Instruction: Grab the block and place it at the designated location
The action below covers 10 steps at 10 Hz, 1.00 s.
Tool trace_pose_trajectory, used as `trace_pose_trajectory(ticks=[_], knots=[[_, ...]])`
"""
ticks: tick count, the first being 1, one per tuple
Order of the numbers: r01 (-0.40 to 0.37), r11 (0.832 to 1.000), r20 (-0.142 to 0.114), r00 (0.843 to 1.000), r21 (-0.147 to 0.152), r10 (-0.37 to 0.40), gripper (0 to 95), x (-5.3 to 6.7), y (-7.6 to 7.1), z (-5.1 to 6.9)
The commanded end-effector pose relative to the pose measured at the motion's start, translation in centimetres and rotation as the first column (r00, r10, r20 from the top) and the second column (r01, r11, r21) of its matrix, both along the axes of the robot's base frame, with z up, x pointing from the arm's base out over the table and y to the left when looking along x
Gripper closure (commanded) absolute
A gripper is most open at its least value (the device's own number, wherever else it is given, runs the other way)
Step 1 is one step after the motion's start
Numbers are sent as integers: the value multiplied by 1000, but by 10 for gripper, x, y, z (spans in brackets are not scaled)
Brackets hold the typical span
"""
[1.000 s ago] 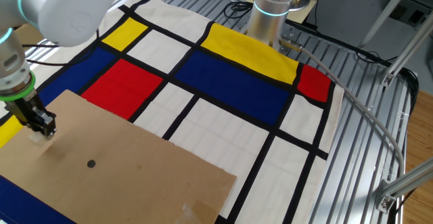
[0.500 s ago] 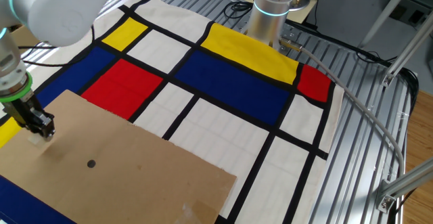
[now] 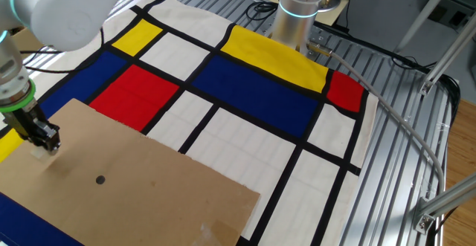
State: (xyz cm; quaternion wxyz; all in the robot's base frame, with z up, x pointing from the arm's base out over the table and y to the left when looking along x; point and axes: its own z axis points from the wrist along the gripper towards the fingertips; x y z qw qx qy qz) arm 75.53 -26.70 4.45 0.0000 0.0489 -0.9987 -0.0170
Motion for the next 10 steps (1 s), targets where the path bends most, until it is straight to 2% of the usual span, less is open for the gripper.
trace_pose_trajectory(ticks=[1,6,10], knots=[[8,1000,3,1000,-6,-8,950,0,5,0],[37,999,9,999,-10,-37,950,3,13,-5],[51,999,3,999,-8,-51,950,5,19,-5]])
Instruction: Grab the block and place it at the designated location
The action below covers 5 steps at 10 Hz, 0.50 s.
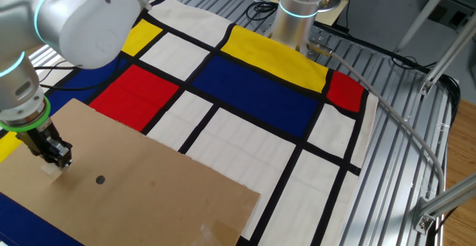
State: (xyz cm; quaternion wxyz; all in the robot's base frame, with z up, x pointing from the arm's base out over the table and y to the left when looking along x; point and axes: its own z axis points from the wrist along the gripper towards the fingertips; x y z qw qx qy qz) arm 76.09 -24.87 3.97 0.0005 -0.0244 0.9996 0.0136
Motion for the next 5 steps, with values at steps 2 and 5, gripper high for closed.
trace_pose_trajectory(ticks=[2,5], knots=[[9,1000,4,1000,-1,-9,950,0,2,-1],[23,1000,6,1000,1,-23,950,2,9,-3]])
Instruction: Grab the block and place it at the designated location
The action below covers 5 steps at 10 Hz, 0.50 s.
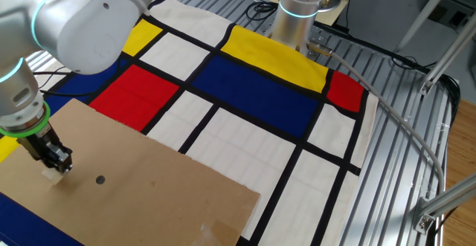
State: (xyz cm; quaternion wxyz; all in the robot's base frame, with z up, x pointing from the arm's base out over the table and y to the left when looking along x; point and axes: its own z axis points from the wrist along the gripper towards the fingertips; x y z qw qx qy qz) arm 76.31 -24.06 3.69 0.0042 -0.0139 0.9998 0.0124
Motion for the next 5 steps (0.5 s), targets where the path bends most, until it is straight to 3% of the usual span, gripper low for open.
trace_pose_trajectory(ticks=[1,5], knots=[[6,1000,1,1000,3,-6,950,1,4,-1],[25,1000,5,1000,7,-25,950,5,15,-4]])
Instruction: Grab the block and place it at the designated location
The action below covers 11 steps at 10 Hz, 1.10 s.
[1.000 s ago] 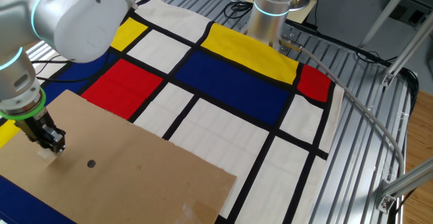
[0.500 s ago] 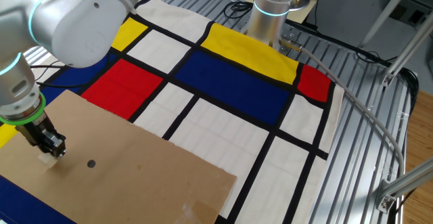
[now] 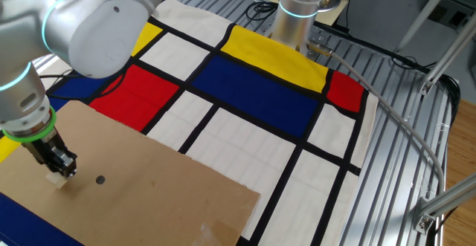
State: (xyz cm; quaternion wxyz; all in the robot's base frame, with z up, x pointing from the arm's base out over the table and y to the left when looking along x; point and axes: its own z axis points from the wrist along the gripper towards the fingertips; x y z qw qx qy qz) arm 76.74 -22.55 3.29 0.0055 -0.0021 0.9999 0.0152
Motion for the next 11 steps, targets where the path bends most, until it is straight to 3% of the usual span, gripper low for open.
trace_pose_trajectory(ticks=[1,6,11], knots=[[4,1000,5,1000,6,-4,950,1,4,-2],[21,1000,10,1000,12,-21,950,5,16,-6],[27,1000,8,1000,12,-28,950,5,17,-6]])
